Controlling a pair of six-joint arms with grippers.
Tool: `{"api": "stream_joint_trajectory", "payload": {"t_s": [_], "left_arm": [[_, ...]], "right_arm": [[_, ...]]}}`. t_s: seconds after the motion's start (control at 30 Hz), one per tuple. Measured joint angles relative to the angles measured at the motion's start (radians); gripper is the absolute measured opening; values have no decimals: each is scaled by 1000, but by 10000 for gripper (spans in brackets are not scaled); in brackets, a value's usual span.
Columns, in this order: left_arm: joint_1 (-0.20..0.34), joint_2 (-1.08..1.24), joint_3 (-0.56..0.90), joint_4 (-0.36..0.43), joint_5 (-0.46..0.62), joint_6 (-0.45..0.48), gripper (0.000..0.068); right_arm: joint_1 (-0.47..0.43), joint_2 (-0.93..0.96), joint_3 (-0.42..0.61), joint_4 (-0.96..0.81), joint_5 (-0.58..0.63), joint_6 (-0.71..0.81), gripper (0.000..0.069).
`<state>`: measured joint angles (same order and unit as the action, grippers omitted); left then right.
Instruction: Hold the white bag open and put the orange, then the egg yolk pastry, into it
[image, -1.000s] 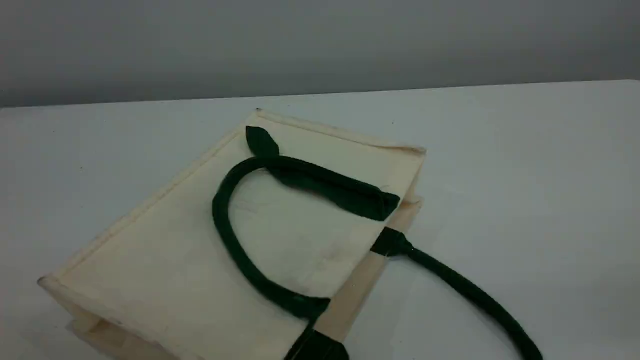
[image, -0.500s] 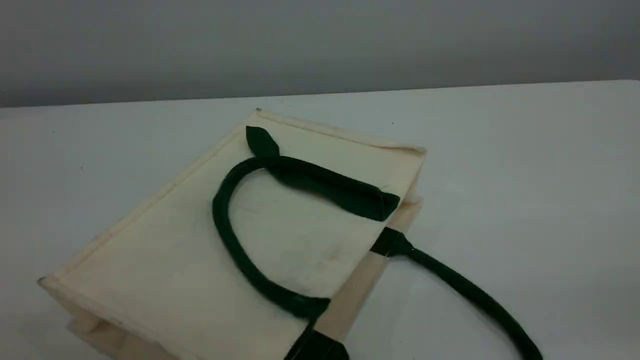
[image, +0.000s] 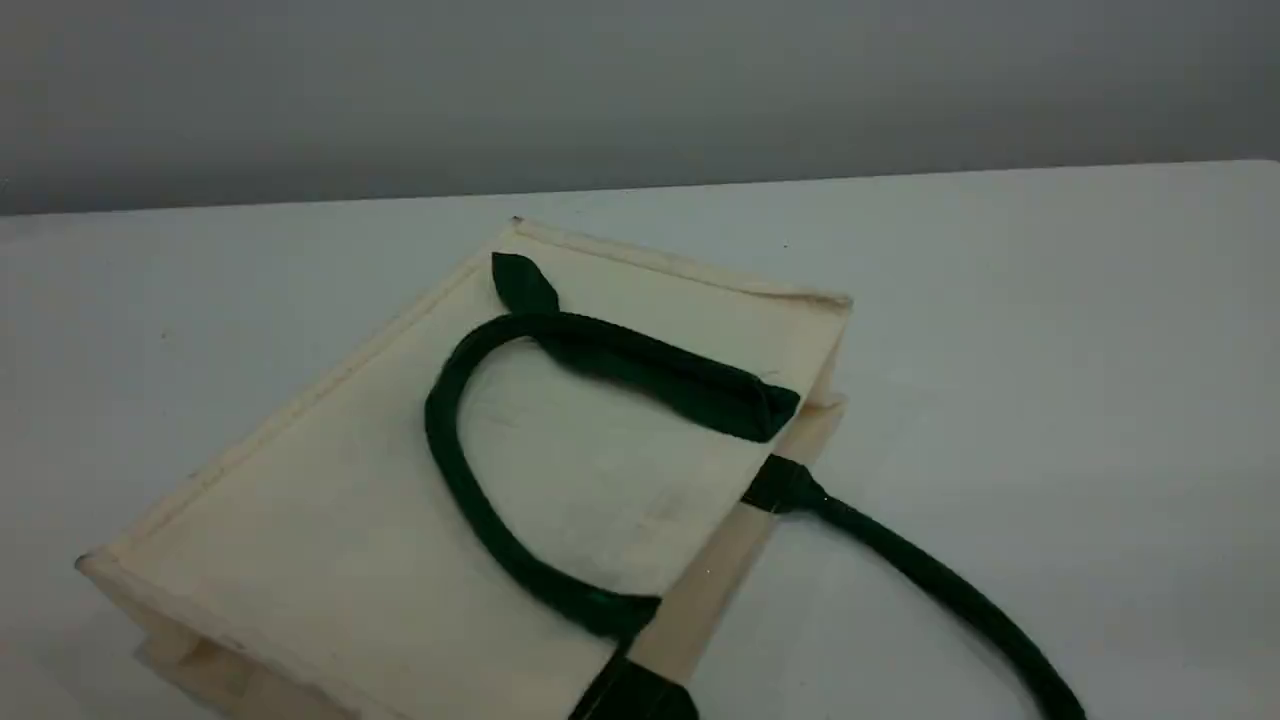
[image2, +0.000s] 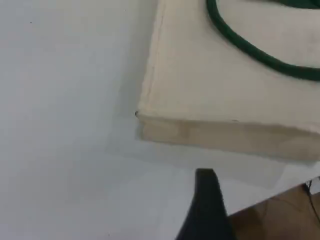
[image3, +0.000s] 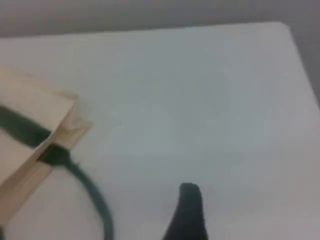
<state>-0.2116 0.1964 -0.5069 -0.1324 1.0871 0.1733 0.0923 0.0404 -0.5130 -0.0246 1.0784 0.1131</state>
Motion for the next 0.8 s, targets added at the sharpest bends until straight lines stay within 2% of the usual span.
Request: {"api": "stream_joint_trajectory", "payload": {"t_s": [0.13, 0.3, 0.43, 0.8], "left_arm": [[27, 0, 0, 0, 0, 0, 484], [123, 0, 0, 0, 0, 0, 484], [180, -18, 0, 0, 0, 0, 484], [191, -196, 0, 0, 3, 0, 484]], "right_arm": [[-56, -41, 0, 0, 2, -1, 562], [-104, -42, 0, 0, 3, 0, 562], [-120, -40, 0, 0, 2, 0, 562], [-120, -40, 0, 0, 1, 0, 562]]}}
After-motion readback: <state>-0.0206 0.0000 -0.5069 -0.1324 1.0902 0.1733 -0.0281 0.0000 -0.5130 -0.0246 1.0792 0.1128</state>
